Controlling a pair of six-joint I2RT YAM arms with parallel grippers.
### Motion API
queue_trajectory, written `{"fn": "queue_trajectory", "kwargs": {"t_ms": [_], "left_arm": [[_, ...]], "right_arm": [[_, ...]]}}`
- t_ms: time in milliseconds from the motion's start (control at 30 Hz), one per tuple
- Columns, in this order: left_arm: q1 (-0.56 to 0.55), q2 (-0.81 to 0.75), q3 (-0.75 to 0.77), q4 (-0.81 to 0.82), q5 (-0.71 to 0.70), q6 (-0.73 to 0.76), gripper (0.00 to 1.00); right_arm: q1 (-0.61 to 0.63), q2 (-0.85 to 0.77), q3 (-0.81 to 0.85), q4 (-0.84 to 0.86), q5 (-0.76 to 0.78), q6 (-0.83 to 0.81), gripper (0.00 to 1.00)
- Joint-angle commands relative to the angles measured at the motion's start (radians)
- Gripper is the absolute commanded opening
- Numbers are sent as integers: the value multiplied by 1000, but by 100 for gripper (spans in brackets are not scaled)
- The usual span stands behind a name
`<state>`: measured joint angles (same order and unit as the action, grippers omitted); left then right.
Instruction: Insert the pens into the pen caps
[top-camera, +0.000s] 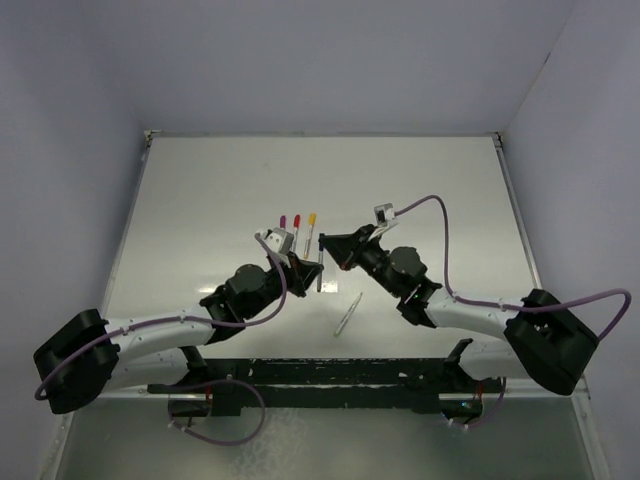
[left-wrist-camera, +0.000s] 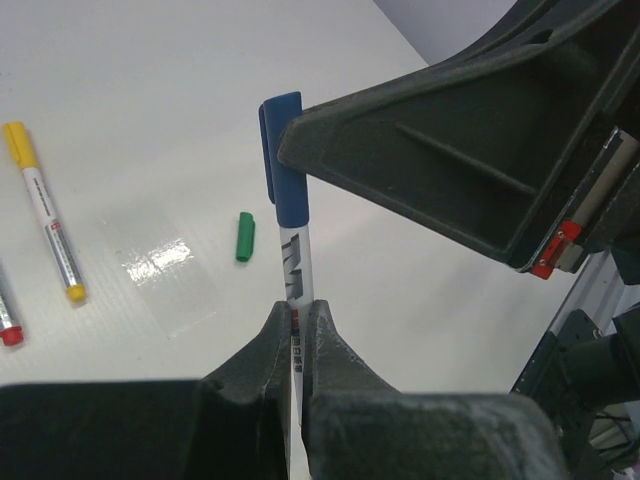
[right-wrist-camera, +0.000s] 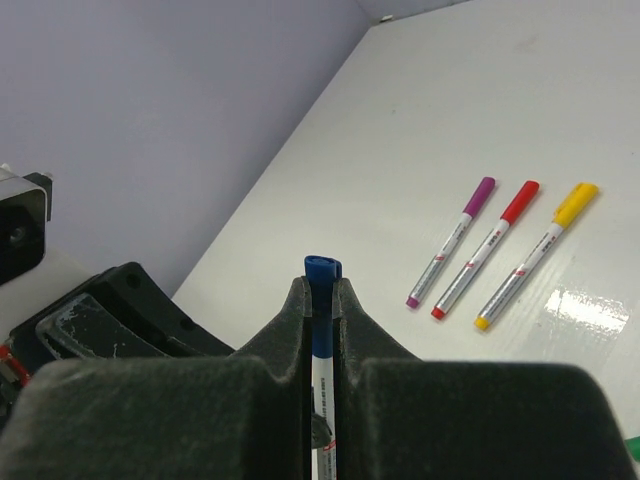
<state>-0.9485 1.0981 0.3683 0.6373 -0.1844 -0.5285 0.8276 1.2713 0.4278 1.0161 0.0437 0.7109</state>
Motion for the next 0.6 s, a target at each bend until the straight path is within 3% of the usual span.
{"fn": "queue_trajectory", "kwargs": {"t_ms": [0, 367, 567], "left_arm": [[52, -35, 126, 287, -53, 38, 0], [102, -57, 136, 240, -25, 29, 0], [102, -40, 142, 116, -9, -5, 0]], "right_arm": [[76, 64, -14, -262, -96, -16, 0], [118, 110, 24, -301, -44, -26, 0], [117, 70, 110, -387, 66, -70, 0]]}}
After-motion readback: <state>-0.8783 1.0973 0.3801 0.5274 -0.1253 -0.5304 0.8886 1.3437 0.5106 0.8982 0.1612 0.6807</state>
